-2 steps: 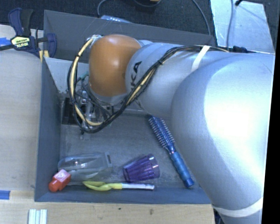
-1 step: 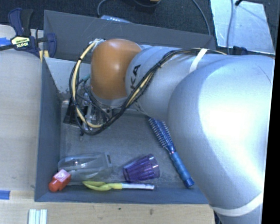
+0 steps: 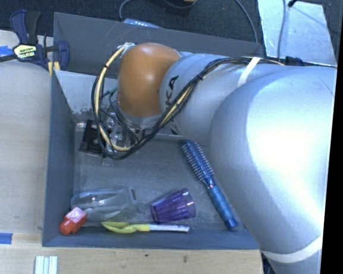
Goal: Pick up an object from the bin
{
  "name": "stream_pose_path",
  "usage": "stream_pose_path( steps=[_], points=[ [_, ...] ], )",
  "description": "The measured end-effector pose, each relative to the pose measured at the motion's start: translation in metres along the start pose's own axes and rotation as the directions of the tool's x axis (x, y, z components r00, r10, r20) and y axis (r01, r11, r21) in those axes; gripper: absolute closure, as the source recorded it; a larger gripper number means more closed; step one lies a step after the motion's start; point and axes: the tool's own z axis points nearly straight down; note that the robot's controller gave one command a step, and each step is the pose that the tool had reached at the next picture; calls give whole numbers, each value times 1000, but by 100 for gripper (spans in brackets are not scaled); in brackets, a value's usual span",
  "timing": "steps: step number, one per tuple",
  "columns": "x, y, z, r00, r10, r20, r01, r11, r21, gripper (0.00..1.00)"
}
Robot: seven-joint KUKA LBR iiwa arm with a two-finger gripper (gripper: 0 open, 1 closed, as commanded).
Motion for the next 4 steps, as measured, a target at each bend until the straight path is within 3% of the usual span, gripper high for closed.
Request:
stream_pose_path(
  steps=[1,2,3,4],
  points=[
    [0,0,0,1000,0,0,0,1000,0,100],
    [9,-7,-44,1000,-2,-8,2,1000,2,100],
    [5,-10,-84,1000,1,8,-1,1000,-2,100],
    [0,-18,-27,1000,-3,10,3,1000,-4,100]
  ],
)
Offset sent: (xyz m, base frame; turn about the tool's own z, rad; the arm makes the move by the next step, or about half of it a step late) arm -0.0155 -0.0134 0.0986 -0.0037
